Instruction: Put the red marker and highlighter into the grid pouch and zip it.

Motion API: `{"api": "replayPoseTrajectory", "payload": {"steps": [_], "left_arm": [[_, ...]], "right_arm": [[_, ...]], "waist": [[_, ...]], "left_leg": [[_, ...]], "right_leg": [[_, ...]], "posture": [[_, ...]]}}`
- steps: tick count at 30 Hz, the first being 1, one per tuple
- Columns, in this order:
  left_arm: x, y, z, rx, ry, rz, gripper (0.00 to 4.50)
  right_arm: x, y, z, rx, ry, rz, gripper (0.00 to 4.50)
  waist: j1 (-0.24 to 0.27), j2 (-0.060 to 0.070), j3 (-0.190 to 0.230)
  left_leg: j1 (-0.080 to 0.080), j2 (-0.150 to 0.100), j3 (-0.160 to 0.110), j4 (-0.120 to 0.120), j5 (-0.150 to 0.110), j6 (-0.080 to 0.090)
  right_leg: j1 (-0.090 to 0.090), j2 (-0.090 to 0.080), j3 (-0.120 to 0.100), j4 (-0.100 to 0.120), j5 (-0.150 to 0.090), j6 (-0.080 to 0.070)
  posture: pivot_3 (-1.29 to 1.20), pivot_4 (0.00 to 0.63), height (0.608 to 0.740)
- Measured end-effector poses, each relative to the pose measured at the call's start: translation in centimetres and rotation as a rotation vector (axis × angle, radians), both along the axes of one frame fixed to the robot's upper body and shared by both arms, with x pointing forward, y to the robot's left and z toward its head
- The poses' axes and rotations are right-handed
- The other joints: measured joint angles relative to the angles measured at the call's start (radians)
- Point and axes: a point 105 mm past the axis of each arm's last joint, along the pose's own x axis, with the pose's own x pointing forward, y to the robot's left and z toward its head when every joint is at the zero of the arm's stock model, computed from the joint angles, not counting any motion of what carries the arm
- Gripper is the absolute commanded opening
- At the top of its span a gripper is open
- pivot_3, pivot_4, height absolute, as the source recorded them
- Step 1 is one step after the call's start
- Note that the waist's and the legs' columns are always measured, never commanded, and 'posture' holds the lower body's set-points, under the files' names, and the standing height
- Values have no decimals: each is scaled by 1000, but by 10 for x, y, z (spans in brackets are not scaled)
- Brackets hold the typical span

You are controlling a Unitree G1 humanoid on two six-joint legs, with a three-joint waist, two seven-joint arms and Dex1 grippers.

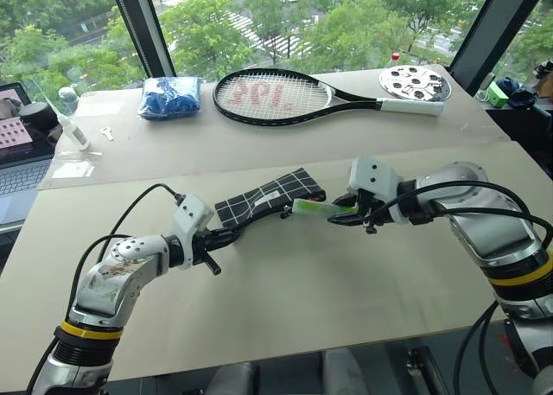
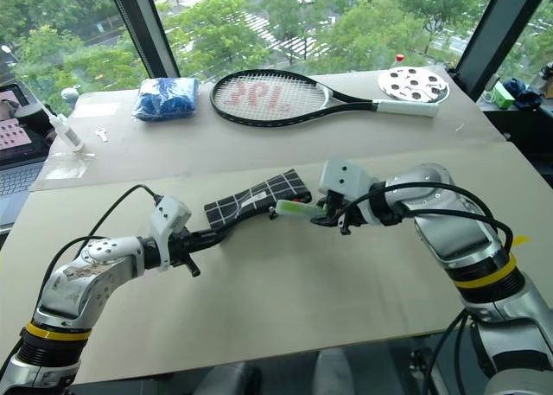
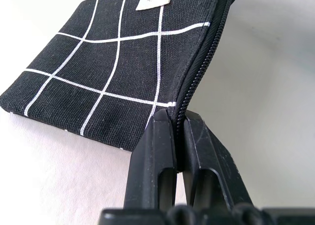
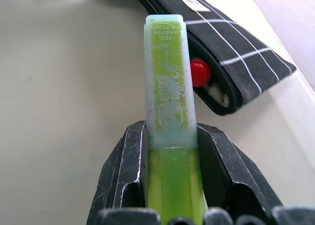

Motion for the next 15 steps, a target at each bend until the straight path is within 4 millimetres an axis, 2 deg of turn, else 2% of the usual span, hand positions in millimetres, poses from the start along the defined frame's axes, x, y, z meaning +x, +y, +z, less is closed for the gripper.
{"api": "replayPoseTrajectory", "payload": {"steps": [9, 15], "left_arm": [[0, 0, 0, 0, 0, 1, 0], [0, 0, 0, 0, -1, 2, 0]], "right_arm": [[9, -8, -6, -58, -32, -21, 1039], [-8, 8, -5, -23, 5, 84, 1039]], "waist": [[-1, 0, 0], [0, 0, 0]], "left_leg": [[0, 0, 0, 0, 0, 0], [0, 0, 0, 0, 0, 0]], "right_leg": [[0, 0, 0, 0, 0, 0], [0, 0, 0, 0, 0, 0]], "posture": [[0, 150, 740], [0, 150, 740]]}}
